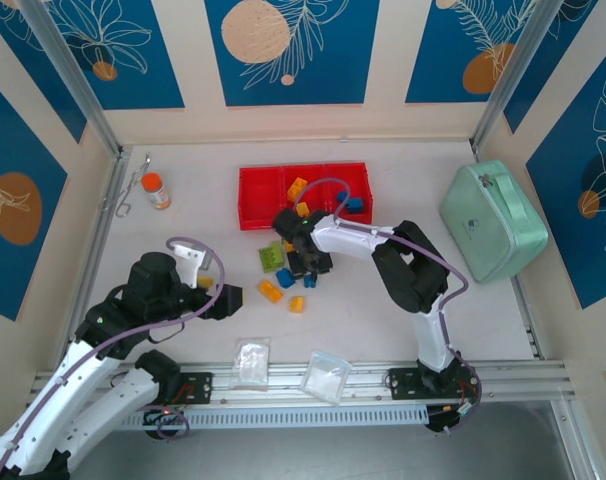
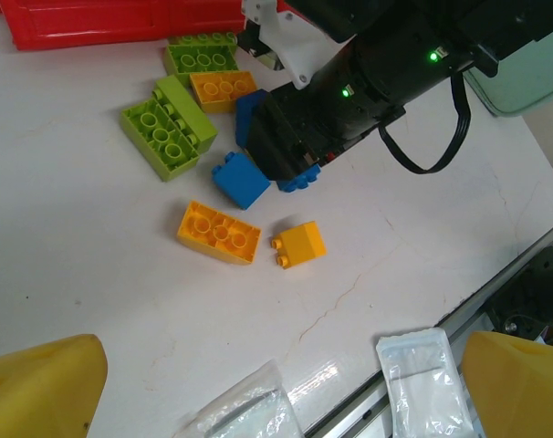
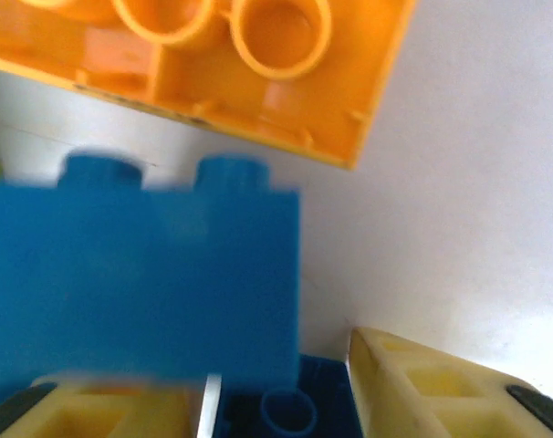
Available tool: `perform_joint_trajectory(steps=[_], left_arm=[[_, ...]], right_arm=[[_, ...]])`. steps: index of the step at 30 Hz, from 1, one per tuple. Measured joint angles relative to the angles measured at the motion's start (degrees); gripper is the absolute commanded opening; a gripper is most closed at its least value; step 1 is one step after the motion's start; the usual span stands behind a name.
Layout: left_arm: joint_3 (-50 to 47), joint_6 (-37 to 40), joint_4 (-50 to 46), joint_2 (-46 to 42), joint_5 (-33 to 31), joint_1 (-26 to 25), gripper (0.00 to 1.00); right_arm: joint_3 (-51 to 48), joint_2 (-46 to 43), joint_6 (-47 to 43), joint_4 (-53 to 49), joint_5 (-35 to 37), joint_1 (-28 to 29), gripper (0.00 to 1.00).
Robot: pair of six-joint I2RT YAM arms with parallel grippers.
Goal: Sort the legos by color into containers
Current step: Pick up the lego from the center of the table, then place the lego in the container.
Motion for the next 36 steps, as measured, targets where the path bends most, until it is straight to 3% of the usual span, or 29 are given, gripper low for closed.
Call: perform_joint_trajectory(steps=[9,18,27,36], left_arm=[[0.00,0.00,0.00,0.00,0.00,0.00,0.99],[0.00,0.00,0.00,0.00,0.00,0.00,0.99],[0.00,0.02,0.00,0.00,0.00,0.00,0.99],[0.00,0.15,0.00,0.00,0.02,0.00,0.99]], right_arm=[[-0.35,-1.22,-0.90,-0.39,-1.05,0.04,0.23],[0.09,-10.86,-4.02,-0.33,-3.30,-1.53,0.20],[12.37,-9.07,-14.34,4.59,-8.83,-16.98,0.16],[34.58,9.97,-20.41,4.72,-13.81,-28.68,0.16]])
